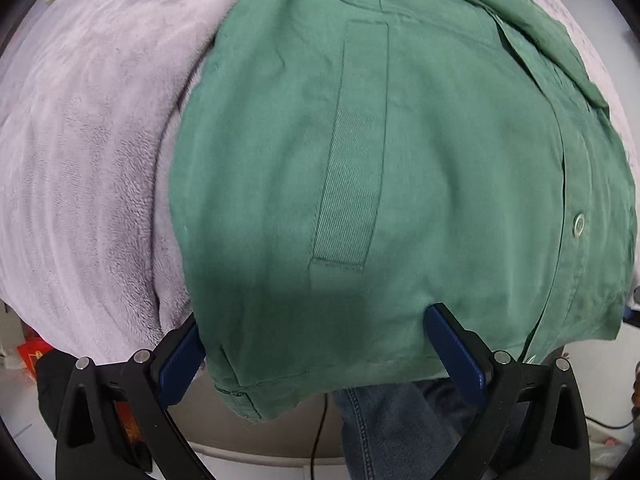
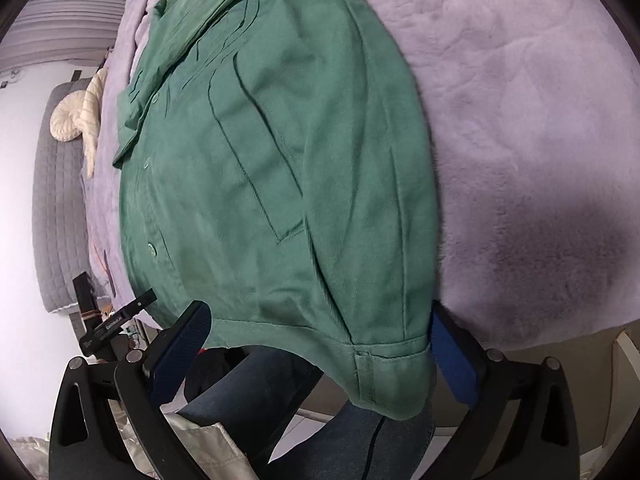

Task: Fold small clothes
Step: 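Grasp the shirt hem with both tools, then fold the held hem up over the collar with both tools and release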

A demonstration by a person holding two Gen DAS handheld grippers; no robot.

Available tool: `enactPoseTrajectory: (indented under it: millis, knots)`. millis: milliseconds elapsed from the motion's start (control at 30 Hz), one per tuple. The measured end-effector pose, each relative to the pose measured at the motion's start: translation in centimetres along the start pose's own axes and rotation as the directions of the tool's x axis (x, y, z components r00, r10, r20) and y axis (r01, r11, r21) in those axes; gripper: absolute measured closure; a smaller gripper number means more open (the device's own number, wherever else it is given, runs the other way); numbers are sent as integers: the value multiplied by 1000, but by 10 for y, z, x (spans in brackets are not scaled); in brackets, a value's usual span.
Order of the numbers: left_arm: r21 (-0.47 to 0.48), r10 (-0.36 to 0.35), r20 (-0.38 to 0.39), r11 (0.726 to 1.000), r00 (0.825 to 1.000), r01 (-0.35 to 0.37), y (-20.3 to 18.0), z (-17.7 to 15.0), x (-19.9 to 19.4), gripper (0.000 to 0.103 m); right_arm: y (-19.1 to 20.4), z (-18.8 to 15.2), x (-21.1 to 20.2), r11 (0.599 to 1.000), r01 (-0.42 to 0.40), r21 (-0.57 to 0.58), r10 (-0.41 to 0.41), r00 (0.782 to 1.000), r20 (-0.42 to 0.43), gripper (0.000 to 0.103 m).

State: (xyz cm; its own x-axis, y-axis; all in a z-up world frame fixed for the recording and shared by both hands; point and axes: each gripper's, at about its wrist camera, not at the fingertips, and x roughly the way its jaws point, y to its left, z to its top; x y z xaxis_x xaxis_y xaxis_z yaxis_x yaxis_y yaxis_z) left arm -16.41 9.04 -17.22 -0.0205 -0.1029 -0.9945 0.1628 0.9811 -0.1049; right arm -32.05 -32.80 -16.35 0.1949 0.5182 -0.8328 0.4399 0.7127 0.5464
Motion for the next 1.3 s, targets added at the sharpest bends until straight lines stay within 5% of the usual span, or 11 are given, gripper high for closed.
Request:
enactPoseTrajectory:
  millis: [67, 167, 200, 233, 267, 333, 533, 800, 1000, 1100, 1300]
  knots:
    - [0, -8, -8, 1000, 1000, 8, -2, -2, 2, 1, 2, 0, 5, 999, -35, -6, 35, 999, -18, 0]
    - [17, 18, -2, 1000, 1000, -18, -6, -3, -4, 41, 8, -3, 10, 999, -45, 4, 45, 999, -28, 8]
    - [30, 39, 0, 999, 999, -39, -6, -3, -9, 62, 8, -5, 11, 999, -37, 13, 37, 999, -32, 41]
    - [35, 47, 0, 998, 999, -46, -4, -2, -14, 83, 9, -5, 13, 999, -37, 28, 38, 998, -43, 88]
    - [28, 16, -5, 999, 1000, -16, 2, -1, -19, 94, 8, -6, 13, 997, -55, 47, 58, 997, -53, 90]
    - [-37, -131, -11, 991, 991, 130, 17, 3, -35, 96, 16, -6, 5, 994, -100, 41, 102, 994, -37, 91]
    - [-80, -331, 69, 939, 941, 336, 35, 37, -92, 96, 59, 14, -46, 939, -344, 15, 342, 937, 73, 92]
    - [-29, -486, 219, 864, 846, 503, 39, 185, -155, 96, 136, 94, -97, 855, -516, -54, 510, 818, 267, 92]
    - [44, -428, 231, 902, 874, 430, 27, 306, -141, 96, 152, 195, -106, 809, -587, -31, 548, 735, 400, 92]
    - [17, -340, 255, 938, 905, 347, 16, 355, -119, 96, 140, 247, -94, 819, -573, 30, 511, 752, 416, 92]
    - [-104, -246, 226, 956, 943, 274, 26, 397, -72, 96, 96, 339, -36, 871, -448, 202, 358, 860, 363, 92]
